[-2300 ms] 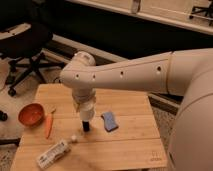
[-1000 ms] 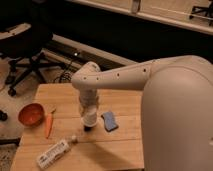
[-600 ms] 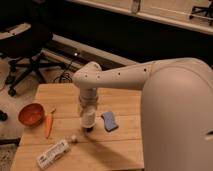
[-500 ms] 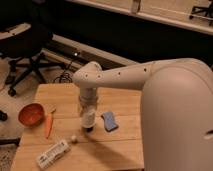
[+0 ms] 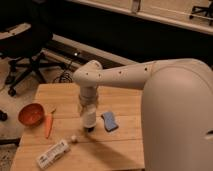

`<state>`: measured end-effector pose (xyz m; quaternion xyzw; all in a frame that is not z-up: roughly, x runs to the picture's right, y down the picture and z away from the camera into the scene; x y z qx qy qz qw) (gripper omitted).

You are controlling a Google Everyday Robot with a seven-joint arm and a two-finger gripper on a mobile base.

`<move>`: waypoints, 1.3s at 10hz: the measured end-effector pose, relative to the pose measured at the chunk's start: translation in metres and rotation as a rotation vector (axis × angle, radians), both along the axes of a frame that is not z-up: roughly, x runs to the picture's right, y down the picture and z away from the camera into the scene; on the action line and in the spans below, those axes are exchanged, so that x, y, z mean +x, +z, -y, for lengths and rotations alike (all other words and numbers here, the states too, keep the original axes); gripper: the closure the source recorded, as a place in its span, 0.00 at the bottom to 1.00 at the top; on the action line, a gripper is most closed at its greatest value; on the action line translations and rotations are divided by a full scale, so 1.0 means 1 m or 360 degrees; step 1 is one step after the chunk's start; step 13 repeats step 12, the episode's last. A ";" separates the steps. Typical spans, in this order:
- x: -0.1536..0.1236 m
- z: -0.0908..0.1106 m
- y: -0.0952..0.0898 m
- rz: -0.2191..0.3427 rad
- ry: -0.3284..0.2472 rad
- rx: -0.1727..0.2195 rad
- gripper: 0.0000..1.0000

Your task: Place the ceramic cup over the eraser

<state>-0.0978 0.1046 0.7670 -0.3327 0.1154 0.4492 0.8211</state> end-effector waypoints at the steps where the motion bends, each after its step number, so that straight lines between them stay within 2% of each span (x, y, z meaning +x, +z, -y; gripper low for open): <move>1: -0.002 0.000 -0.003 0.0014 -0.0015 0.0005 0.20; 3: -0.004 0.001 -0.010 0.0039 -0.0036 0.0007 0.20; 5: -0.007 0.008 -0.016 0.0087 -0.0008 0.0029 0.20; 13: -0.009 0.008 -0.017 0.0092 -0.0008 0.0030 0.20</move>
